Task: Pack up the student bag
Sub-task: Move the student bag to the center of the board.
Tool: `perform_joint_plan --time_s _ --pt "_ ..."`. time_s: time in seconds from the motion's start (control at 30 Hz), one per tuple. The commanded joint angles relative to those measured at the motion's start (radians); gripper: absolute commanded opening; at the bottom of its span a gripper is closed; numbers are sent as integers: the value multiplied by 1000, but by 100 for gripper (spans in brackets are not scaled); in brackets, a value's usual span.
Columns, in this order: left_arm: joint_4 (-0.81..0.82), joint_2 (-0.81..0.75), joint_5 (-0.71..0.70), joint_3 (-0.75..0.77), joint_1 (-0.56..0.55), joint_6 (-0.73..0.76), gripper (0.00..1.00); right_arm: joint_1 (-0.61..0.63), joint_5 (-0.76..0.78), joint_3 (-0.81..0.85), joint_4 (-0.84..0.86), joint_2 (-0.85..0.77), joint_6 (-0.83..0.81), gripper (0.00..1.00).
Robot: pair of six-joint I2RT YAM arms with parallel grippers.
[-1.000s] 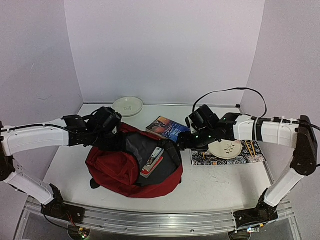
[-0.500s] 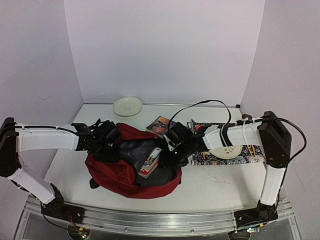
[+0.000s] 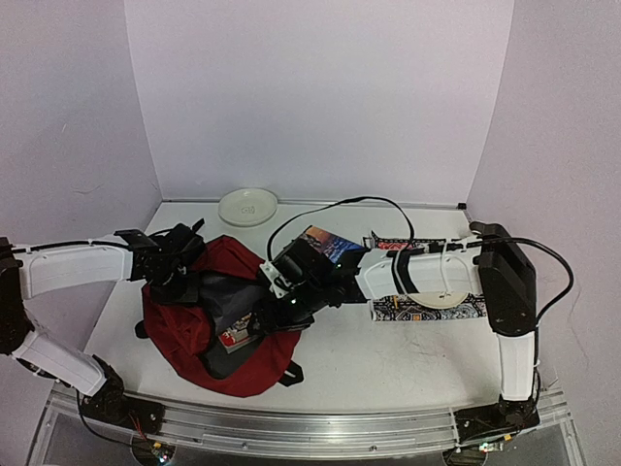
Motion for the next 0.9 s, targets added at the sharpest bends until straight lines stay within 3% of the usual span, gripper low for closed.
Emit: perform_joint_plan --time_s 0.0,0.23,0.37,0.57,0.87 --pt "-27 -41 -19 24 54 39 29 -19 44 -20 -27 -107 -72 75" --pt "-26 -47 57 137 125 86 67 -91 127 -199 -40 -315 -114 92" --pt "-26 -21 108 240 164 123 79 -175 158 -293 -44 -420 -124 97" --pt "-21 22 173 375 191 141 88 -314 208 -346 -44 -470 -180 97" --pt "6 13 243 374 199 137 90 -451 265 -100 -44 -216 -319 90"
